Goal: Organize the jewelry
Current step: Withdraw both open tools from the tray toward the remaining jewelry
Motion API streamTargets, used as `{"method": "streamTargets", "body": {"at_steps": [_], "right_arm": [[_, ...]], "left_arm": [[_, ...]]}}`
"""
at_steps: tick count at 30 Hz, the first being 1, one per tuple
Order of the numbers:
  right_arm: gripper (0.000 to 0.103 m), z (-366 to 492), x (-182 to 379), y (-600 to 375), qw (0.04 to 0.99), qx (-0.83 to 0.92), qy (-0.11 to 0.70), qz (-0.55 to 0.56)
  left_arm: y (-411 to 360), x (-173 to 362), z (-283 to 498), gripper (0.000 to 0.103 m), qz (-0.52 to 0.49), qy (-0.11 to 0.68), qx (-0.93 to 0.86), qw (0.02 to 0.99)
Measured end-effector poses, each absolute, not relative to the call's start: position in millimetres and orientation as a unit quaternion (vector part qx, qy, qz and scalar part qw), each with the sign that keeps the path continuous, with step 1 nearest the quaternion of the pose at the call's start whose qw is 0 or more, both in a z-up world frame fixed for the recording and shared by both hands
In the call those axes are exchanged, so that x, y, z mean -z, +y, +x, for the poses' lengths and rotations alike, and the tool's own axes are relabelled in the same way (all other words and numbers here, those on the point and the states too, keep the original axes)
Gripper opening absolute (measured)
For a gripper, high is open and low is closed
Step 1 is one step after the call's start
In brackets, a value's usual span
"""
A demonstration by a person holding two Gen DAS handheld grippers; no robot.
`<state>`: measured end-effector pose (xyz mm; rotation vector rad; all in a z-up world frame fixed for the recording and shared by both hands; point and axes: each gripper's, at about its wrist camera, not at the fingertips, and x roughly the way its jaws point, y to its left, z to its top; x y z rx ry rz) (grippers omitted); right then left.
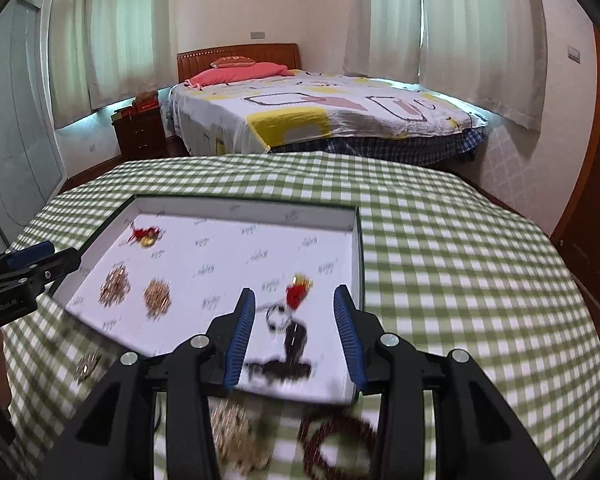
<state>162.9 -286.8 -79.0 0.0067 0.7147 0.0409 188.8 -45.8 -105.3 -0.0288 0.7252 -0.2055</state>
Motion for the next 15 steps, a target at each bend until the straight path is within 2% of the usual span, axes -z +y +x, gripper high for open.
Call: {"method": "streamTargets", "body": {"at_steps": [15], "right_arm": [[0.041,126.2,126.6,-266.3,0.919,-0.047,0.391,0.01]], "left_arm": [[-37.2,144.1,133.8,0.067,-0.005,0.391,0.092,0.916]]}}
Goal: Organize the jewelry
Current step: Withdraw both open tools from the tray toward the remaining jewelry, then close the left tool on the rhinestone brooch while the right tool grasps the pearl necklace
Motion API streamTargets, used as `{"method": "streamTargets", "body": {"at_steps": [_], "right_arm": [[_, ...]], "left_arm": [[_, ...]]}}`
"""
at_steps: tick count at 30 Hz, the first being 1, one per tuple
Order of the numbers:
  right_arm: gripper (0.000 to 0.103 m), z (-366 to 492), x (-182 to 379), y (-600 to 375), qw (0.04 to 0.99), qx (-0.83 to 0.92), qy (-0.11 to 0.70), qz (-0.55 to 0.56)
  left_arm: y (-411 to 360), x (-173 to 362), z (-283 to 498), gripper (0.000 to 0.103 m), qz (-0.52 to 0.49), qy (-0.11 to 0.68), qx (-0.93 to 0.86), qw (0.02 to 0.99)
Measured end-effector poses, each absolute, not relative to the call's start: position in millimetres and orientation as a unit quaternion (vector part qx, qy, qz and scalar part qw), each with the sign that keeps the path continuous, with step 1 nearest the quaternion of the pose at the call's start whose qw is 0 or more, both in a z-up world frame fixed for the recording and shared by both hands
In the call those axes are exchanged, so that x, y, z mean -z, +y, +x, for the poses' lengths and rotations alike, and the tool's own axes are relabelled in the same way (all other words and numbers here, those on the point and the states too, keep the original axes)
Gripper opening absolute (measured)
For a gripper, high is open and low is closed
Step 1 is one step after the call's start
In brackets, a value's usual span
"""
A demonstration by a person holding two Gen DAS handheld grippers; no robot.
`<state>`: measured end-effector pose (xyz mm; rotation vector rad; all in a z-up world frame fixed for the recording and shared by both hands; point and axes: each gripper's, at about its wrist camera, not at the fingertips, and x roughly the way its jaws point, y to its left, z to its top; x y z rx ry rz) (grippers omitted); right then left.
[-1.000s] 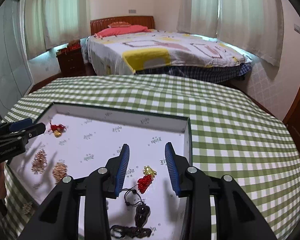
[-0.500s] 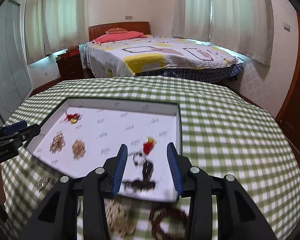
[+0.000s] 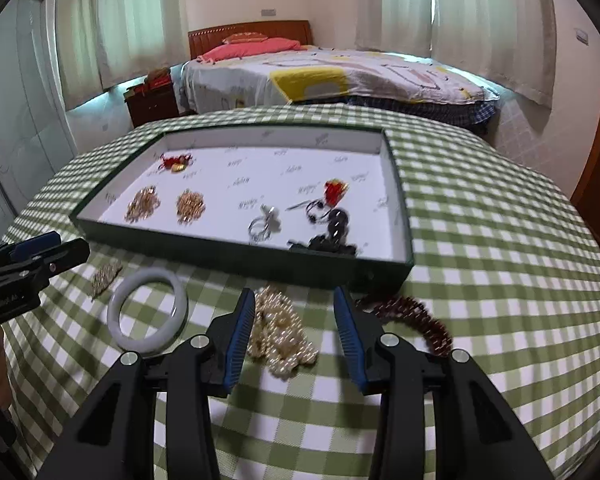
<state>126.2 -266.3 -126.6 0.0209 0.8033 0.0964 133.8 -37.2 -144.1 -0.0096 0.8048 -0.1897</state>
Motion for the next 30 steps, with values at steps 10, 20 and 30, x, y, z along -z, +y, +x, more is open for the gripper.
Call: {"method": "streamTargets", "body": {"at_steps": [10,20,30], "right_arm": [[0.046,125.8,139.0,-253.6,0.914,-0.055,0.403,-0.008],[0.046,125.0,145.3,-253.2,0.911,-0.055,0.409,-0.009],[0.021,116.6,145.1,-244.3,0.913,-0.072,0.402,-0.012]], "left_arm": [[-35.1,153.9,128.9,0.067,0.003,0.402,0.088,0.911],[-43.6,168.4,137.0,0.058,0.014,0.425,0.095,0.9],[-53.3,170.2,136.4,0.029,0.033,0.422,0.119,0.898]]}}
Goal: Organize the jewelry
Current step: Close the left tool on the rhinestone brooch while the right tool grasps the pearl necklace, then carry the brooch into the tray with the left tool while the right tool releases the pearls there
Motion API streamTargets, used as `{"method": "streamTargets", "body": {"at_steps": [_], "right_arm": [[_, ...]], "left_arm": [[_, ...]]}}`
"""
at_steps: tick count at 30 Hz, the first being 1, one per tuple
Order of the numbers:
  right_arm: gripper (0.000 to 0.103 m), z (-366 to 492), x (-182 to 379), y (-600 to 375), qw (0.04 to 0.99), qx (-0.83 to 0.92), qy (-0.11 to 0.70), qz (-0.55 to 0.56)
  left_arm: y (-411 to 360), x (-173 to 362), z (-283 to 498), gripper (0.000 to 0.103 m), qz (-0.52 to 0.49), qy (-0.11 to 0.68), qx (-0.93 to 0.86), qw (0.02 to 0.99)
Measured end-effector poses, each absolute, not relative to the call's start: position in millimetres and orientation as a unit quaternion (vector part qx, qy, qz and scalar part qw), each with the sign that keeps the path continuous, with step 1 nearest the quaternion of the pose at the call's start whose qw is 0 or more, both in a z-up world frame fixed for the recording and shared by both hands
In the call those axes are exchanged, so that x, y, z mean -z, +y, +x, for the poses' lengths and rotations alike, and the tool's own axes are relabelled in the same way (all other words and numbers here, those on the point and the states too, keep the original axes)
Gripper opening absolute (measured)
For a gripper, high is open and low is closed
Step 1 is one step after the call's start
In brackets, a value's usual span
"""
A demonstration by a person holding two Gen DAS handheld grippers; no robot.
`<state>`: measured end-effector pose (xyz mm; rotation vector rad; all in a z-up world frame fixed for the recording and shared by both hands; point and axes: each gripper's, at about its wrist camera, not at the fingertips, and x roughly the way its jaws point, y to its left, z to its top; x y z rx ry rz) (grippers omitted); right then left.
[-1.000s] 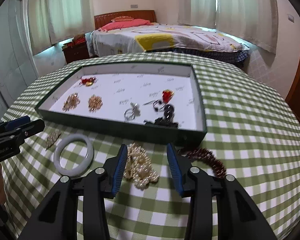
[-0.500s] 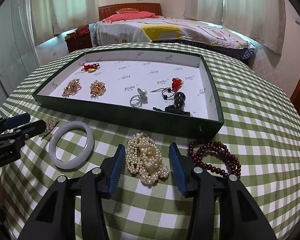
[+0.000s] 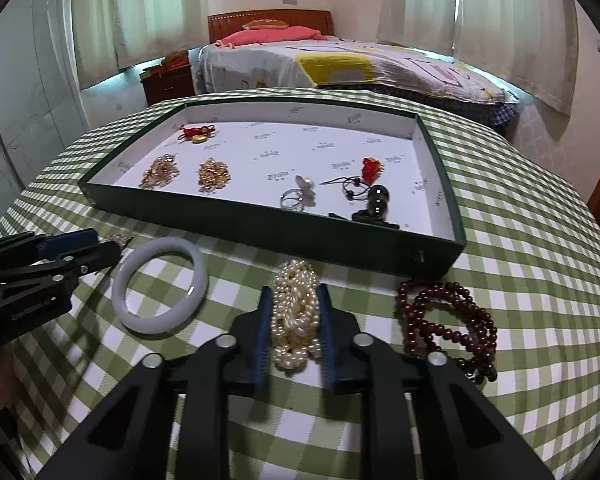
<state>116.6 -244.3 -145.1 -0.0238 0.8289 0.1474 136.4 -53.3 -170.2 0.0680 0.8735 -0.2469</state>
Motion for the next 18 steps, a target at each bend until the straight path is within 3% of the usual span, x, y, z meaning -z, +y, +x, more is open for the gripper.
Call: {"method": "streamTargets", "body": {"at_steps": [4,18], "right_arm": [[0.018,114.0,144.5,-245.9,0.913,-0.072,0.401,-0.005],[0.014,105.7,139.0,-248.0,0.916,-0.071,0.396,0.006]], "left_arm": [[-54.8,170.5,136.8,0.015,0.033,0.42,0.128,0.898],[-47.2,159.6,129.9,0.014,0.024,0.404,0.132,0.905]]}}
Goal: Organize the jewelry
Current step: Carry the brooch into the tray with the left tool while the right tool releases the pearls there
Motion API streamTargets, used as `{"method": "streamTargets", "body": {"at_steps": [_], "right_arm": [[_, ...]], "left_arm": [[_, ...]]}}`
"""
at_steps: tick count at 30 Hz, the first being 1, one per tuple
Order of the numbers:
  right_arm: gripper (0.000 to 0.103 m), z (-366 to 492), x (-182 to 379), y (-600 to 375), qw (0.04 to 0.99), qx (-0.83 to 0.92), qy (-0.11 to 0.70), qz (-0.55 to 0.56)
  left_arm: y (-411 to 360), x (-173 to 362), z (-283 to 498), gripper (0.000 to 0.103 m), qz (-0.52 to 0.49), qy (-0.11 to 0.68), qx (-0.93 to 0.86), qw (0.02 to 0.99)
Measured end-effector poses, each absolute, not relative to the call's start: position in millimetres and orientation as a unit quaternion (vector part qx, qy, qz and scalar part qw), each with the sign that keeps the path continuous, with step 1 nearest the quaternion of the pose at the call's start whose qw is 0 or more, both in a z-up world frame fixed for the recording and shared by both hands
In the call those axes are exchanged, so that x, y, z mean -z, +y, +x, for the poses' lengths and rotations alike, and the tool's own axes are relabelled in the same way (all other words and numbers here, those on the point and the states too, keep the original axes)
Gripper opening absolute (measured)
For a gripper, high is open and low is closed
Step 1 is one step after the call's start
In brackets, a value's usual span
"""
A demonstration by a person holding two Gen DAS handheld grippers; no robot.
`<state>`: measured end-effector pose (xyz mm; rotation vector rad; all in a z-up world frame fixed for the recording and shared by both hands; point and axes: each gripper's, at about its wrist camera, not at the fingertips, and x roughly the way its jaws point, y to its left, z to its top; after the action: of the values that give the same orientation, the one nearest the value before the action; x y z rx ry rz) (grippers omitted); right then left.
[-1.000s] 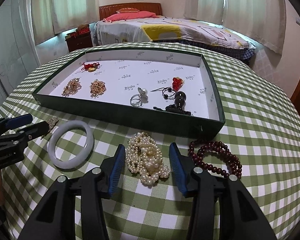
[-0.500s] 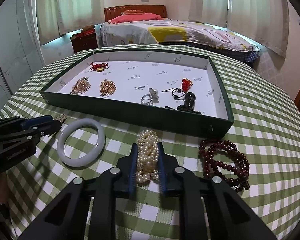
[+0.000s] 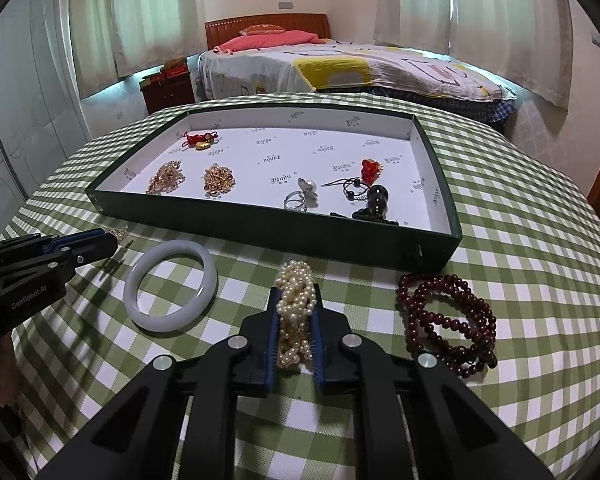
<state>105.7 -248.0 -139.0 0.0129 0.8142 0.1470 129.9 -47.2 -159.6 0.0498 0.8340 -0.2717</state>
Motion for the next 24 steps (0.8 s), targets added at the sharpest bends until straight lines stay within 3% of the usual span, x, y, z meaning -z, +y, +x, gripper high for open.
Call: {"method": "streamTargets", "body": {"at_steps": [24], "right_arm": [[0.013,98.4,76.2,-246.8,0.942,-0.077,0.325,0.022]], "left_arm": [[-31.8,109.8,113.9,0.014,0.006,0.348,0.129,0.928]]}}
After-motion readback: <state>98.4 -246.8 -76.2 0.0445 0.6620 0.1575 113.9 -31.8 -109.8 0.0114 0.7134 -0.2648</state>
